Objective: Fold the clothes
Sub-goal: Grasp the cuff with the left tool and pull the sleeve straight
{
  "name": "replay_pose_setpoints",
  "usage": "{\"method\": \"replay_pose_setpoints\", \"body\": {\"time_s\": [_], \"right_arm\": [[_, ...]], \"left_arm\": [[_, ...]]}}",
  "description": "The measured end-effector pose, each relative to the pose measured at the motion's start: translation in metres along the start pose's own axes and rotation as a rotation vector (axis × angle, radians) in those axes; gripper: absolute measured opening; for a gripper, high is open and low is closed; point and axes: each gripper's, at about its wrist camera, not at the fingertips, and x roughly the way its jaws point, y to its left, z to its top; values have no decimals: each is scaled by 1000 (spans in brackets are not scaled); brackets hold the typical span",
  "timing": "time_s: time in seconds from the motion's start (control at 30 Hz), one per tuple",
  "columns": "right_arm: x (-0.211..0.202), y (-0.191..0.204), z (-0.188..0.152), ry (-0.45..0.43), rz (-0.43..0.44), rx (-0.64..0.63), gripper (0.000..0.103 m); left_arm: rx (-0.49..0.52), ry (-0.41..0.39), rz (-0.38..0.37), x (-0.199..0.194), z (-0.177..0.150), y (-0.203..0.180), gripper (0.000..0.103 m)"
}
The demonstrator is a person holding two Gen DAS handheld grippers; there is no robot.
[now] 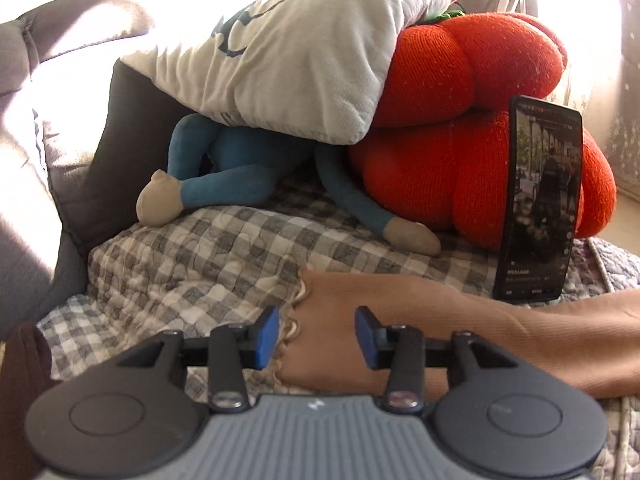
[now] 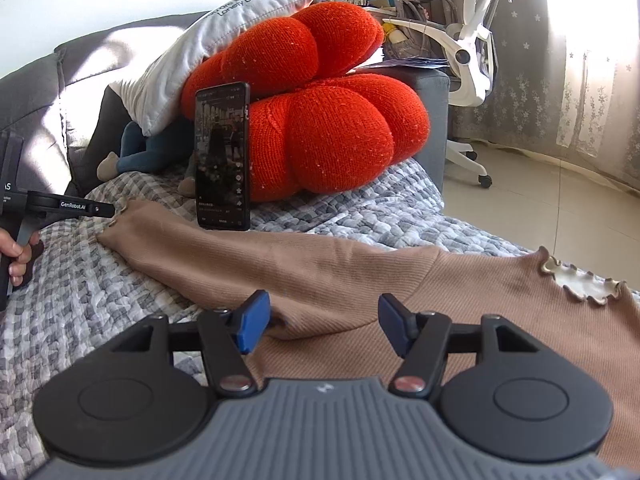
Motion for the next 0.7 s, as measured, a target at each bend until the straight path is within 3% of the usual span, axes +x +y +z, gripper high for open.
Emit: {"method": "replay_pose_setpoints", "body": {"time_s": [0.2,0.3,0.33,0.4,0.43,0.5,0.53,0.6,0.7], "right_arm": [[6,32,-4,14,46,-158,50],[14,46,-4,13,36,-244,50],[16,49,-4,12,32,-272,49],[23,56,-3,10,31,-323,44],[28,59,-3,13,28,-352,39],[37,66,-3,19,20,-412,27],[40,69,-3,26,17,-438,13],[43,68,1,33,46,-424,7],[40,56,13,41,164,-261,3]], "left_arm": [[-295,131,-139,11,-19,33,39],[-409,137,-157,18,-28,41,37],[-420,121,-161,19,-29,41,37],[-423,99,-166,19,-28,40,7],[-420,86,-165,16,-26,40,1],[-413,59,-163,10,-21,39,1],[-410,46,-161,6,-18,39,1],[-403,20,-159,0,-13,39,1],[-366,23,-132,-5,-1,36,1]]}}
